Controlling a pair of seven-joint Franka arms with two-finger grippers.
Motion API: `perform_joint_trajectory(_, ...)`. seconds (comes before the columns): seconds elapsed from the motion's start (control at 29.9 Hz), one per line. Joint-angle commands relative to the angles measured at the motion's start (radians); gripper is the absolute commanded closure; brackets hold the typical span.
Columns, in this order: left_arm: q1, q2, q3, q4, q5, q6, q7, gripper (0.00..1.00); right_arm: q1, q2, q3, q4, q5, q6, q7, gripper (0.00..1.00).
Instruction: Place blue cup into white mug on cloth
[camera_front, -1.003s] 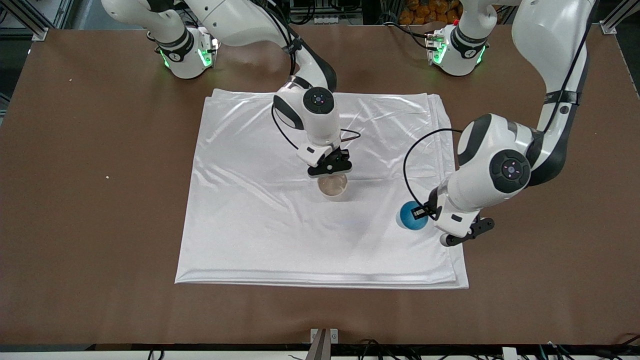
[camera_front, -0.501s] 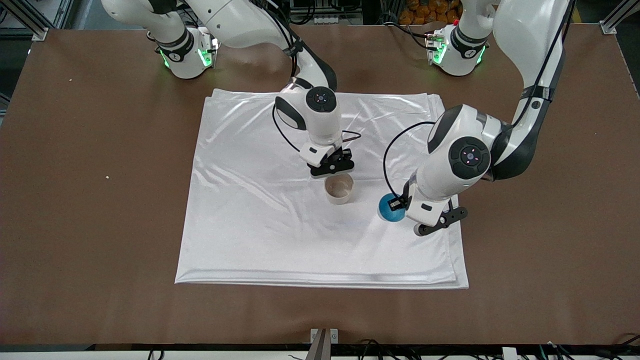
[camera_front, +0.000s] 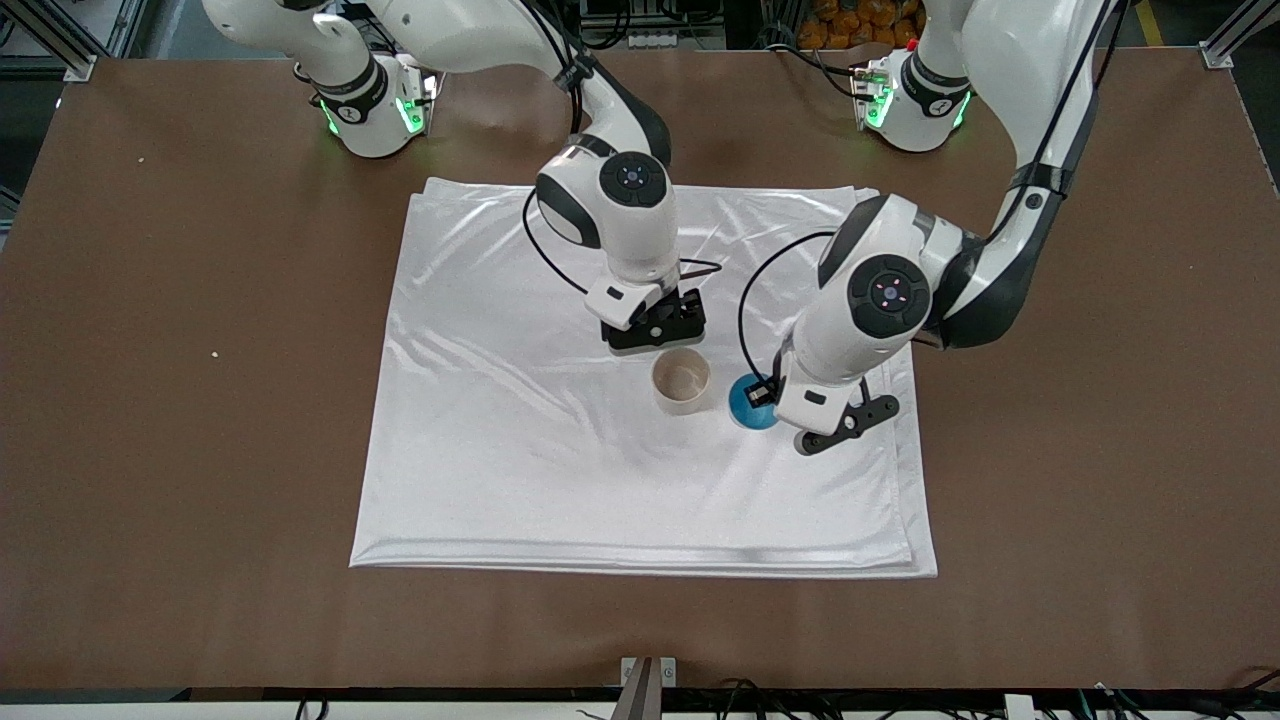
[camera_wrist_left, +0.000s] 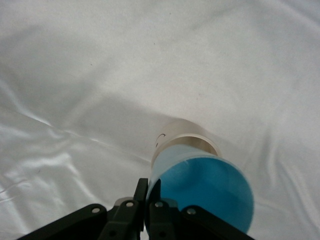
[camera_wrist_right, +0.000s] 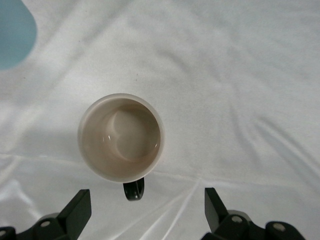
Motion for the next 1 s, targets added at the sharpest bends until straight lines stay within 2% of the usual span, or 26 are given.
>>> perform_joint_trajectory(0.0, -0.027, 0.035, 0.009, 0.005, 0.028, -0.004, -0.030, 1.00, -0.069, -0.103, 0.007, -0.029, -0.002, -0.067, -0.071, 0.00)
perform_joint_trajectory(0.17, -0.037, 0.059, 0.009, 0.005, 0.032, 0.005, -0.028, 1.00, -0.147, -0.140, 0.007, -0.003, -0.003, -0.127, -0.131, 0.00)
perform_joint_trajectory(0.43, -0.045, 0.095, 0.009, 0.005, 0.045, 0.045, -0.028, 1.00, -0.285, -0.141, 0.006, 0.078, -0.009, -0.268, -0.264, 0.00)
perform_joint_trajectory(0.74, -0.045, 0.133, 0.010, 0.006, 0.052, 0.109, -0.030, 1.00, -0.400, -0.149, 0.007, 0.083, -0.012, -0.273, -0.312, 0.00)
perform_joint_trajectory(0.77, -0.045, 0.137, 0.010, 0.005, 0.052, 0.118, -0.030, 0.97, -0.409, -0.149, 0.007, 0.083, -0.014, -0.273, -0.312, 0.00)
perform_joint_trajectory(0.84, -0.044, 0.142, 0.012, 0.006, 0.052, 0.126, -0.030, 0.67, -0.435, -0.149, 0.009, 0.083, -0.012, -0.273, -0.312, 0.00)
perform_joint_trajectory(0.97, -0.045, 0.147, 0.024, 0.005, 0.054, 0.128, -0.018, 0.00, -0.477, -0.149, 0.007, 0.083, -0.008, -0.273, -0.324, 0.00)
